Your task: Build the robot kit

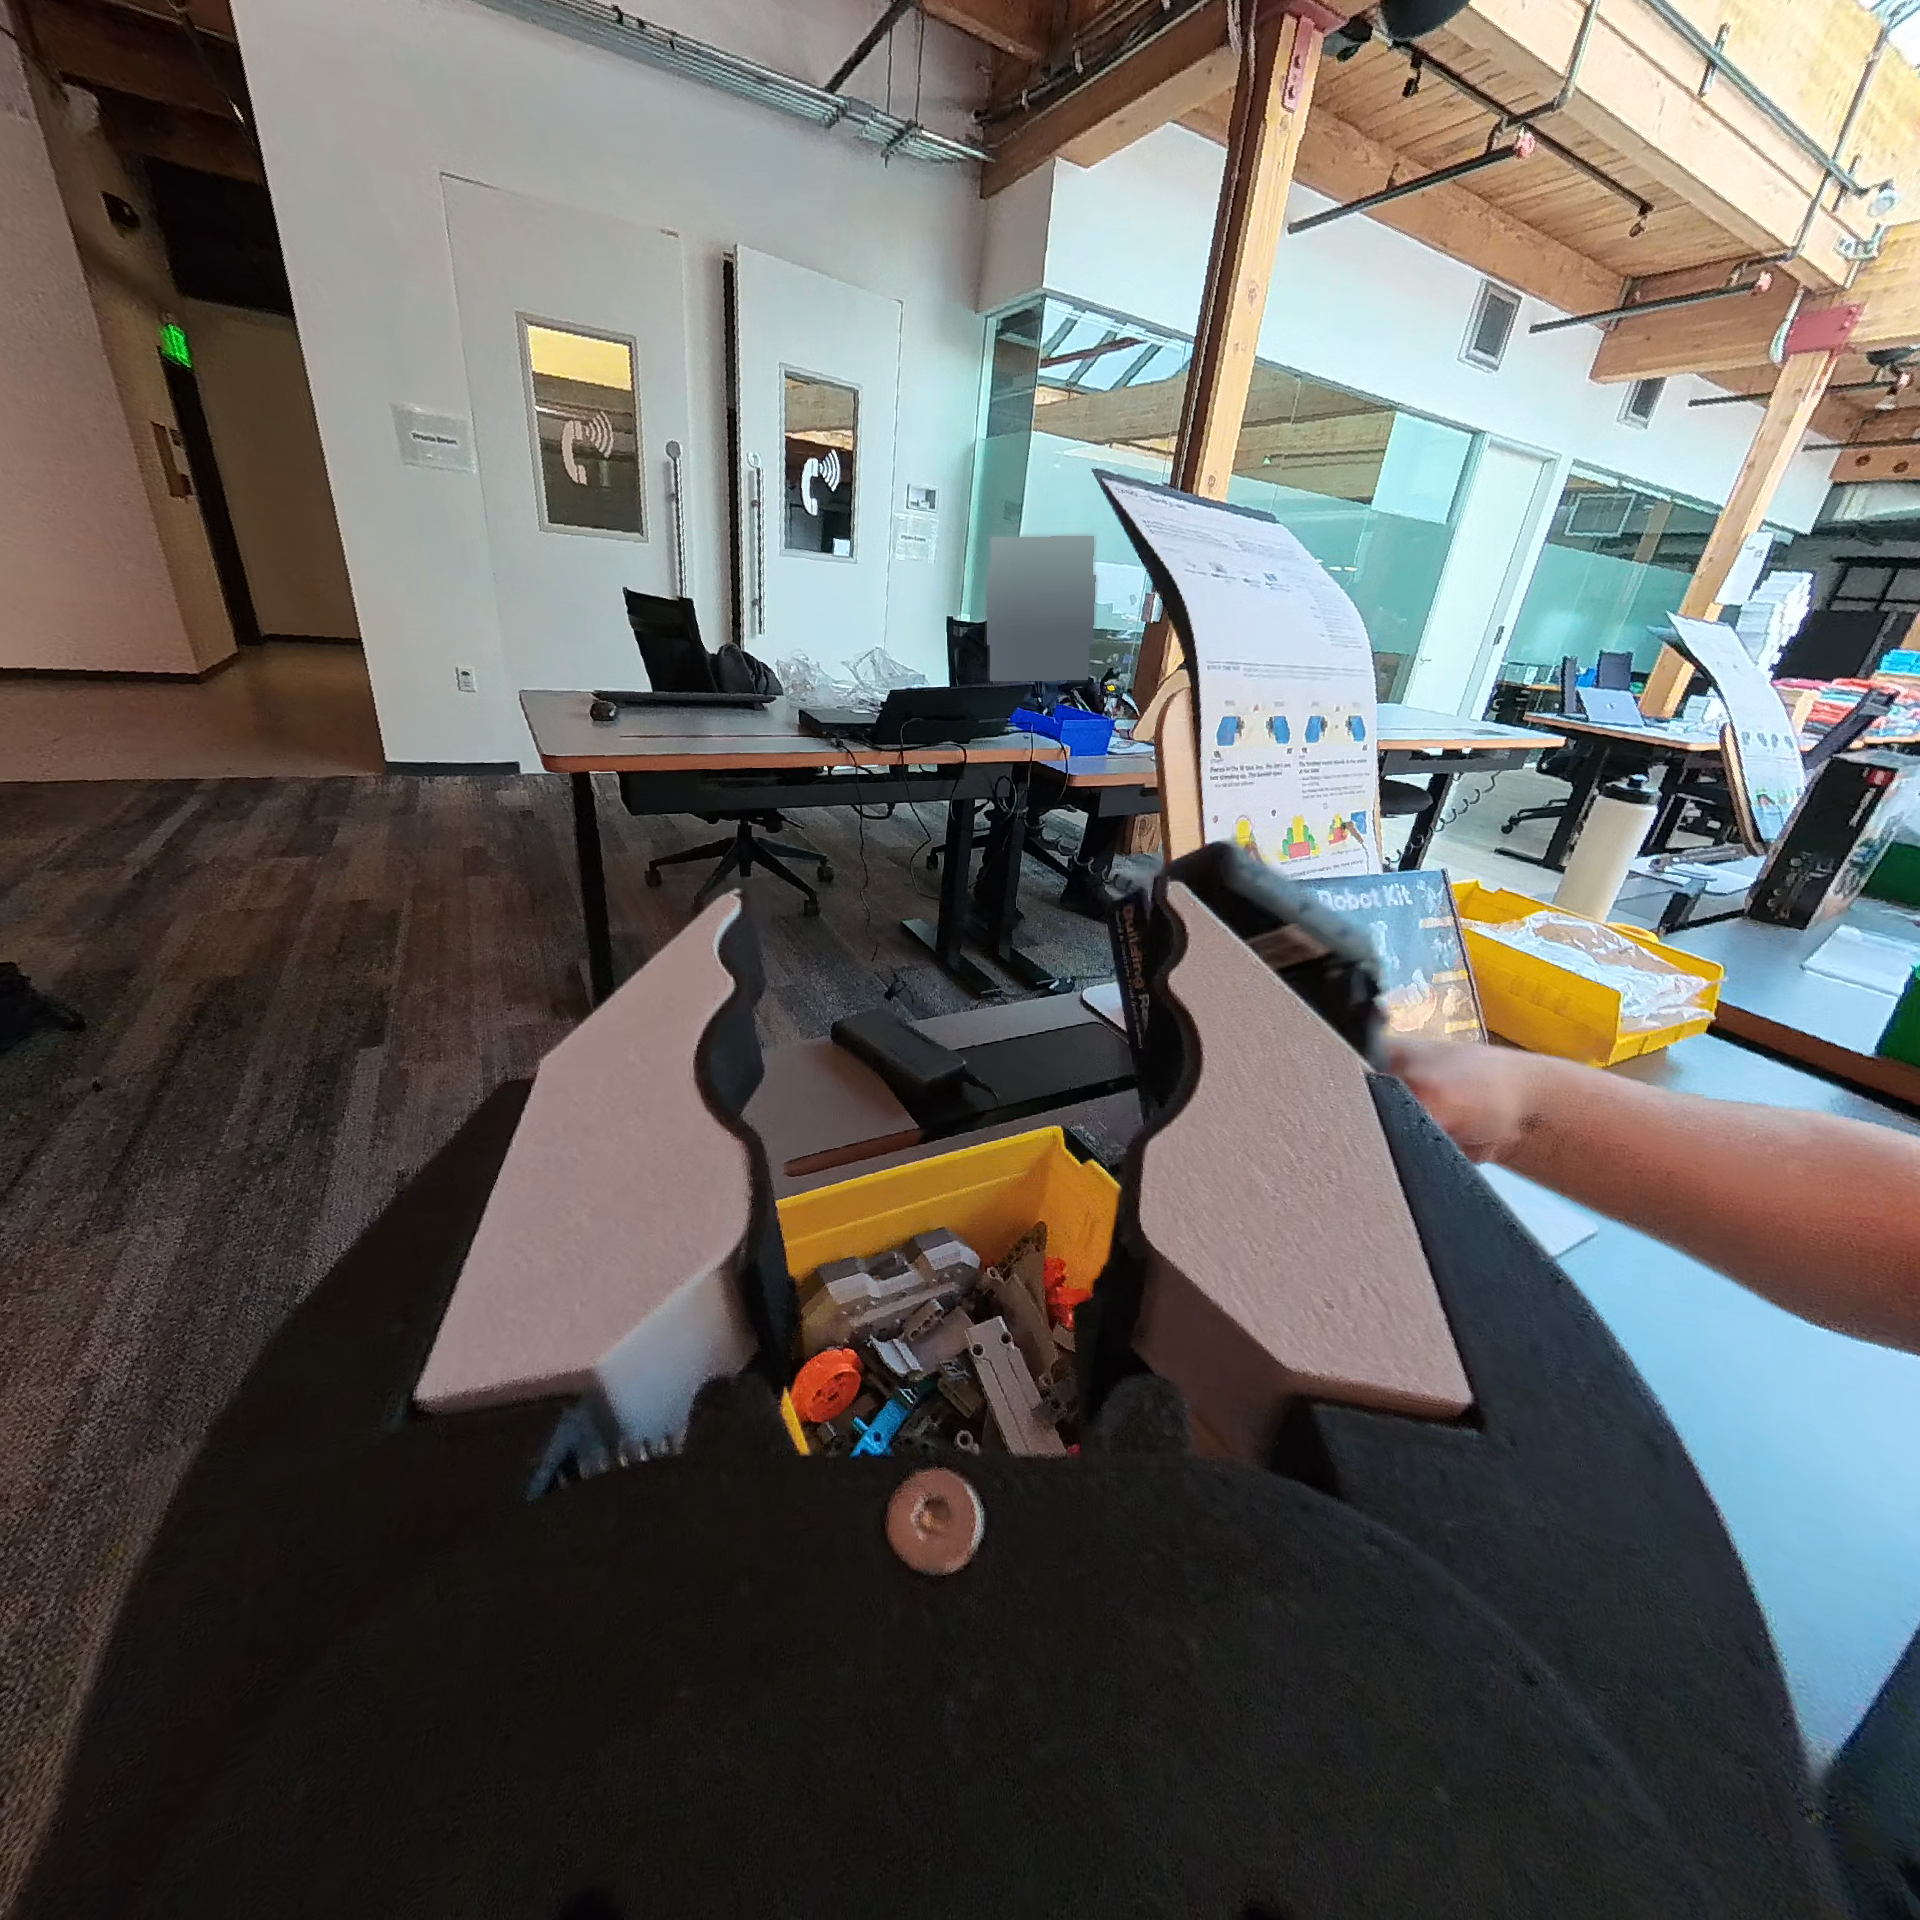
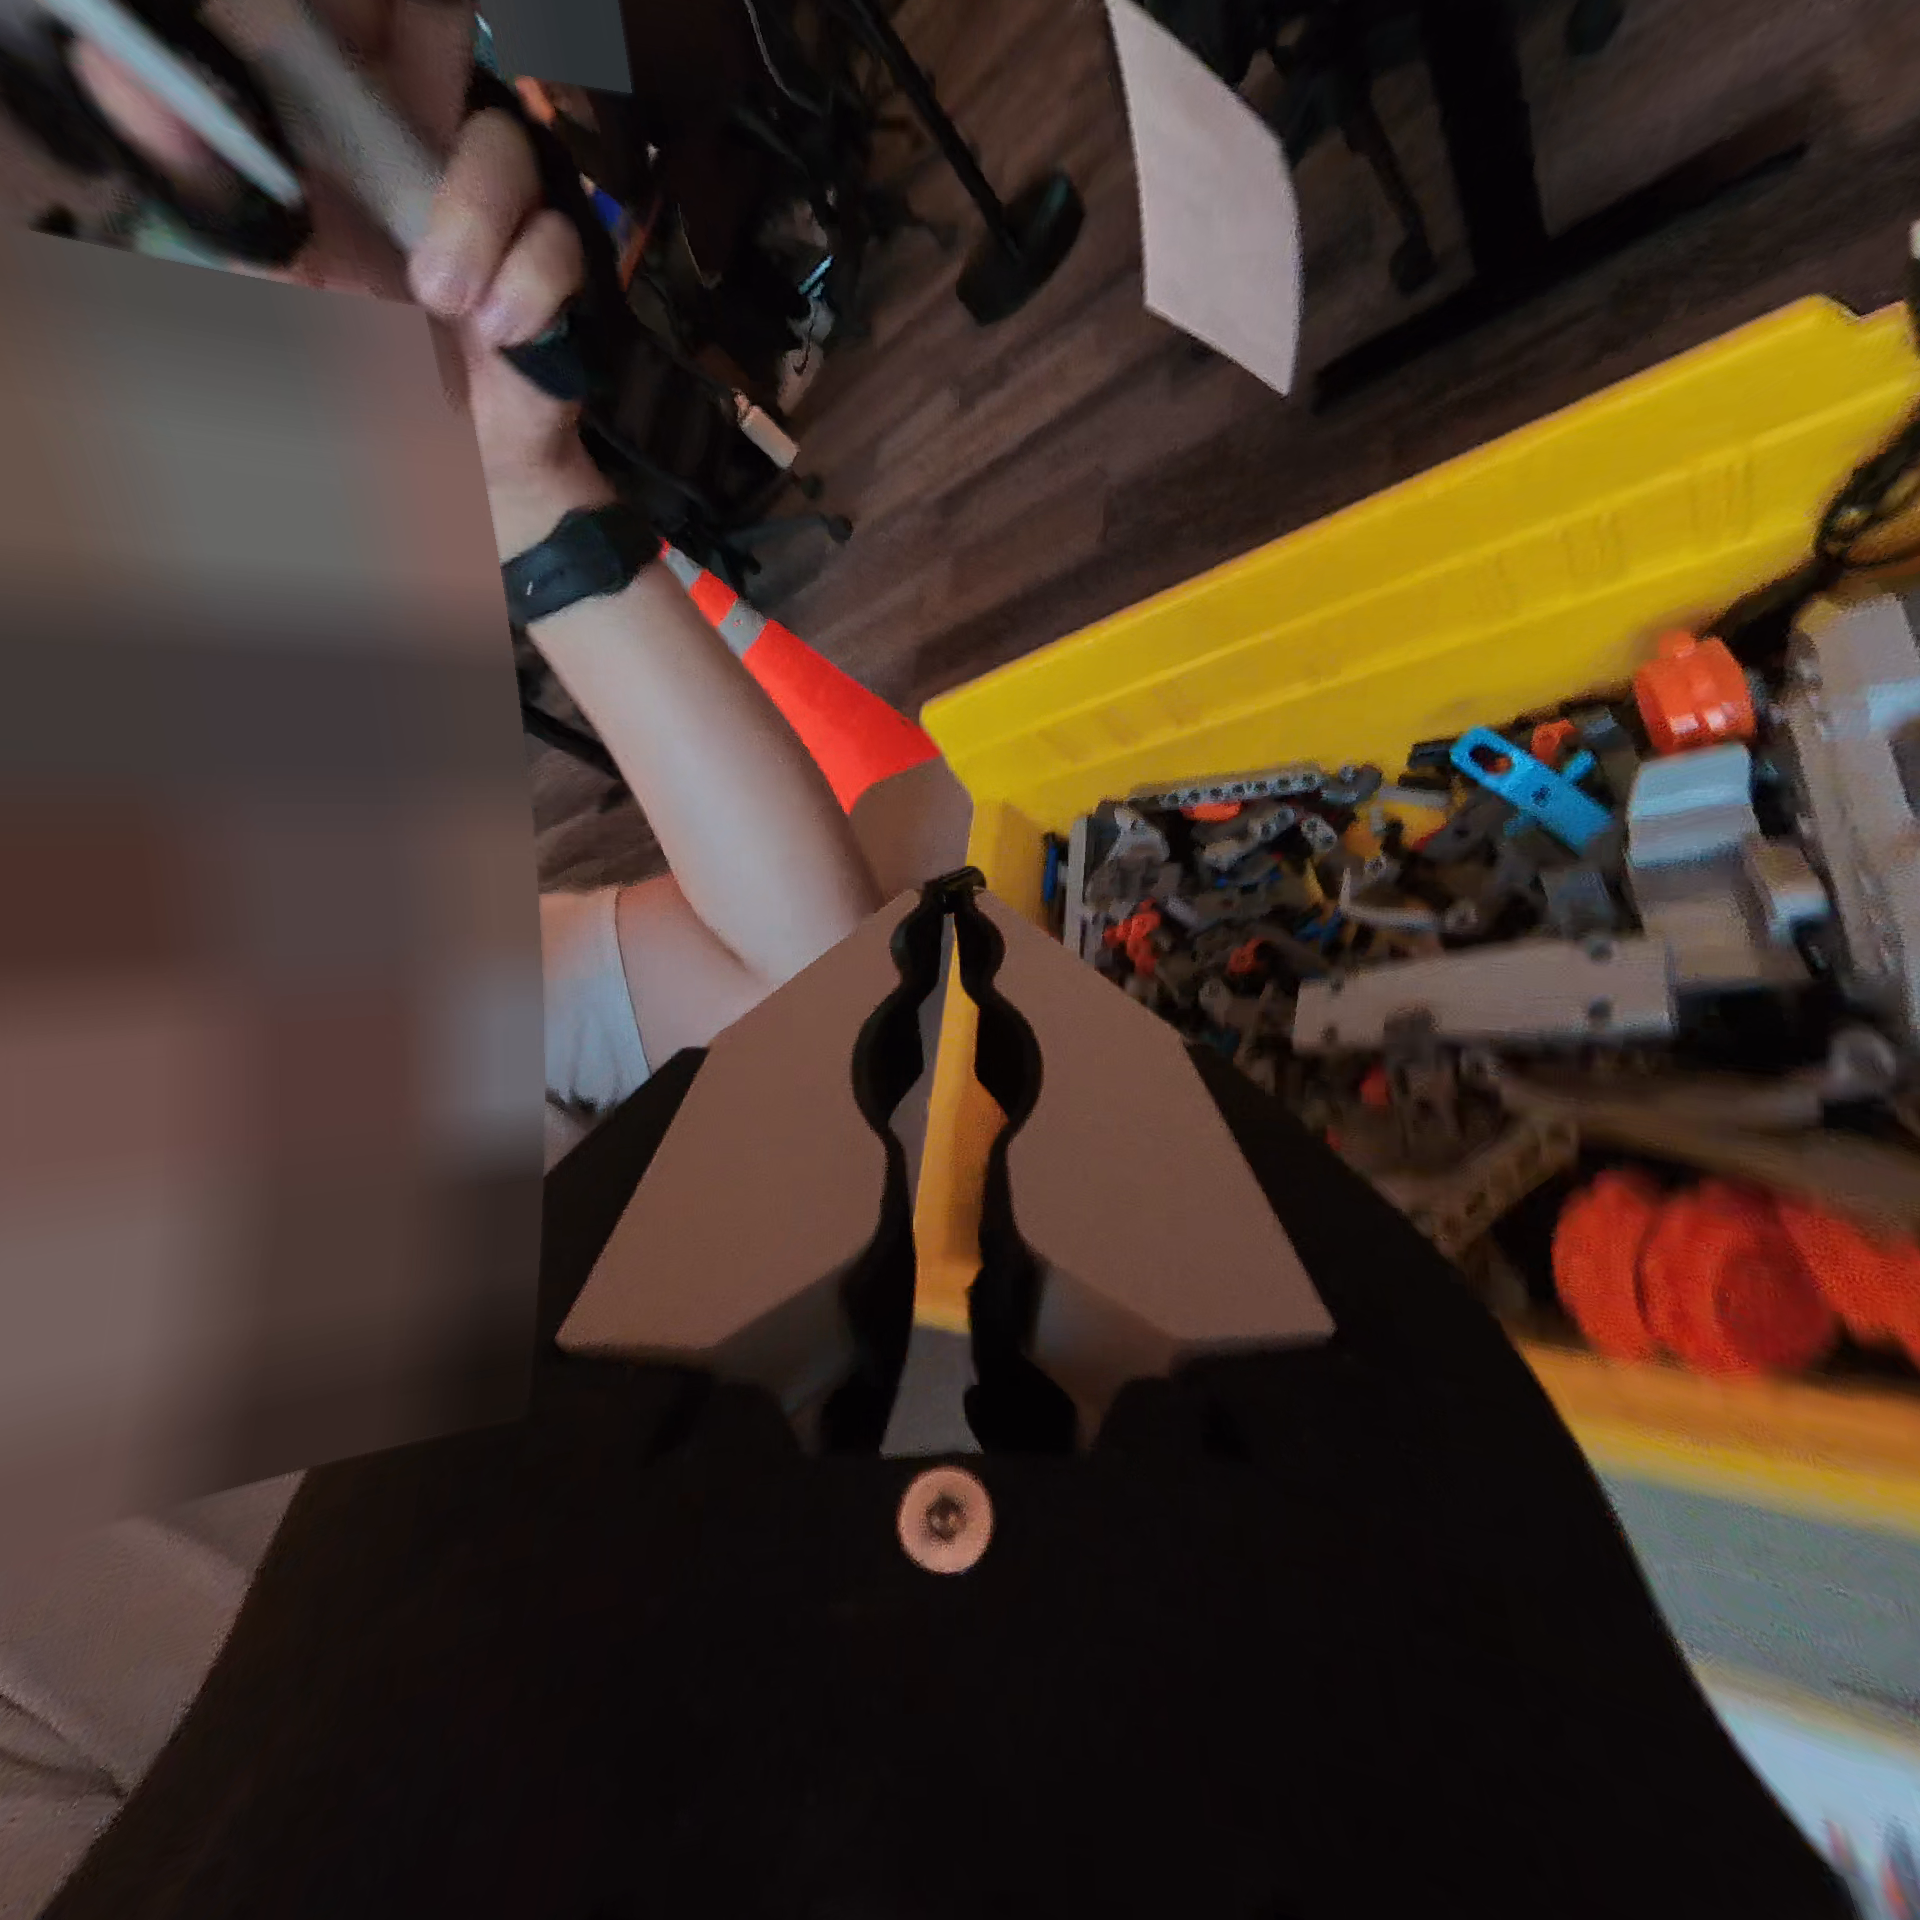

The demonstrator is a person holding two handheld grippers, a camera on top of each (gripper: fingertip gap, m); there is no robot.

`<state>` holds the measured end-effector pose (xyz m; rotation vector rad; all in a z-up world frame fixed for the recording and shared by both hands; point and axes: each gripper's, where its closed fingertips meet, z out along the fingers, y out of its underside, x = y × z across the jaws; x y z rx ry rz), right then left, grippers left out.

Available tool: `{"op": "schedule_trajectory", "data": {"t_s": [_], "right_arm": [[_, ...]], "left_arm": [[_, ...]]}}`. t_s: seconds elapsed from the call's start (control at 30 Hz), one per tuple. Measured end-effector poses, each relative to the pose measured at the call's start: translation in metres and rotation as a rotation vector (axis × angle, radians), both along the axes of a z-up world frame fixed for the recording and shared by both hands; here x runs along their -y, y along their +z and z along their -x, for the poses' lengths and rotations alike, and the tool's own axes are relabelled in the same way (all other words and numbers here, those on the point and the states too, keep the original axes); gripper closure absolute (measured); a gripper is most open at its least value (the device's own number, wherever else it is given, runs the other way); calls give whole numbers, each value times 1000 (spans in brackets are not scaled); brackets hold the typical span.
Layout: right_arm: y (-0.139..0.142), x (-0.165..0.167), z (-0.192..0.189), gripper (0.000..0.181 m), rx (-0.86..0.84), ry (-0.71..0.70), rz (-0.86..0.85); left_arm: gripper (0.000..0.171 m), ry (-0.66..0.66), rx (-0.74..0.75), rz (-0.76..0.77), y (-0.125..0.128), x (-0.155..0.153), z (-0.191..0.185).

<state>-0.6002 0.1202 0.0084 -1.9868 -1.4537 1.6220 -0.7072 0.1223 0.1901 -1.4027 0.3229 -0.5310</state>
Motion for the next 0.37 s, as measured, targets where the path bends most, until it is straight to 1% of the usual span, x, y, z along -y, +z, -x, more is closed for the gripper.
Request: {"op": "schedule_trajectory", "data": {"t_s": [0.07,0.1,0.17,0.2,0.23,0.27,0.3,0.37], "right_arm": [[4,10,-42,180,-4,-46,-123],[3,14,-66,180,4,-82,-210],[-2,21,-117,180,8,-150,-386],[-6,26,-143,180,2,-181,-452],[-12,30,-169,180,-9,-223,-484],[-16,34,-193,180,-35,-277,-463],[-18,40,-214,180,-92,-339,-385],[-8,49,-249,180,-285,-447,-133]], "left_arm": [[100,-11,-13,1,1,2,-8],[100,-21,-16,-5,3,4,-13],[101,-55,-17,-16,7,7,-26],[101,-76,-23,-17,8,9,-34],[101,-94,-33,-15,8,10,-42],[102,-105,-45,-14,7,11,-50],[102,-113,-57,-13,7,11,-57],[102,-119,-77,-6,6,12,-69]]}}
